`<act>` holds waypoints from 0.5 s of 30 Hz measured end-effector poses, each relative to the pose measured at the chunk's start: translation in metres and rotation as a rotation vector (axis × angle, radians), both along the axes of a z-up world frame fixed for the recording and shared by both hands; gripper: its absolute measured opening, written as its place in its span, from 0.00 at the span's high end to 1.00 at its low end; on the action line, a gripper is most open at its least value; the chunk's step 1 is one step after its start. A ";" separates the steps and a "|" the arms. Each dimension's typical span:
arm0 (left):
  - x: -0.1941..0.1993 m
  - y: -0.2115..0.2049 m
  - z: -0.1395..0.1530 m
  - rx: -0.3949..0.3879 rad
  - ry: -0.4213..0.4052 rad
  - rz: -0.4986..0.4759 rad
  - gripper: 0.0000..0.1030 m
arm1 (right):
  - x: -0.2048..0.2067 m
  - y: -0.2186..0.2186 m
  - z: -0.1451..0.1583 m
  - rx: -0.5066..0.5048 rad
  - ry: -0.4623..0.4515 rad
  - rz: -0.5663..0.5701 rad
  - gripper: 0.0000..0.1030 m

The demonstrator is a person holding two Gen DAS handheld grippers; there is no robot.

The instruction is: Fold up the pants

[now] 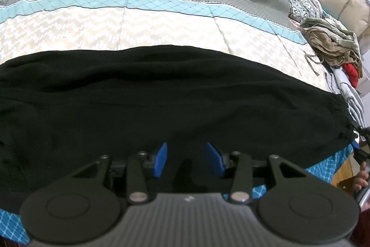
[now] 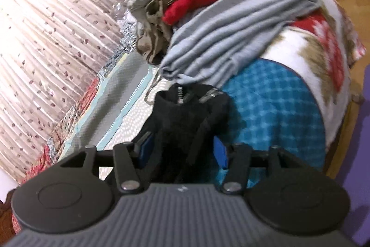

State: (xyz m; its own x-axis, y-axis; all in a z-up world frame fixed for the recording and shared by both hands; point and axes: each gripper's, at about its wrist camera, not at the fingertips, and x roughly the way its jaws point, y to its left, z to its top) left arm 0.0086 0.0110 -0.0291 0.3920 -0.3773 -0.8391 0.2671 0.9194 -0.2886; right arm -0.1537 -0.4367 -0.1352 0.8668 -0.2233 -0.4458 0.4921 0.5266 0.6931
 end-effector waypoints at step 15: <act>-0.001 0.017 0.004 -0.087 -0.028 0.026 0.62 | 0.044 0.108 0.094 -0.510 0.011 0.290 0.84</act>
State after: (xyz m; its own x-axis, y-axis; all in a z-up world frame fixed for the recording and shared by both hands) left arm 0.0074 0.0280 -0.0253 0.4255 -0.4372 -0.7923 0.2523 0.8981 -0.3601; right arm -0.1098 -0.3284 -0.0415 0.9205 -0.1666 -0.3534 0.2841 0.9064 0.3127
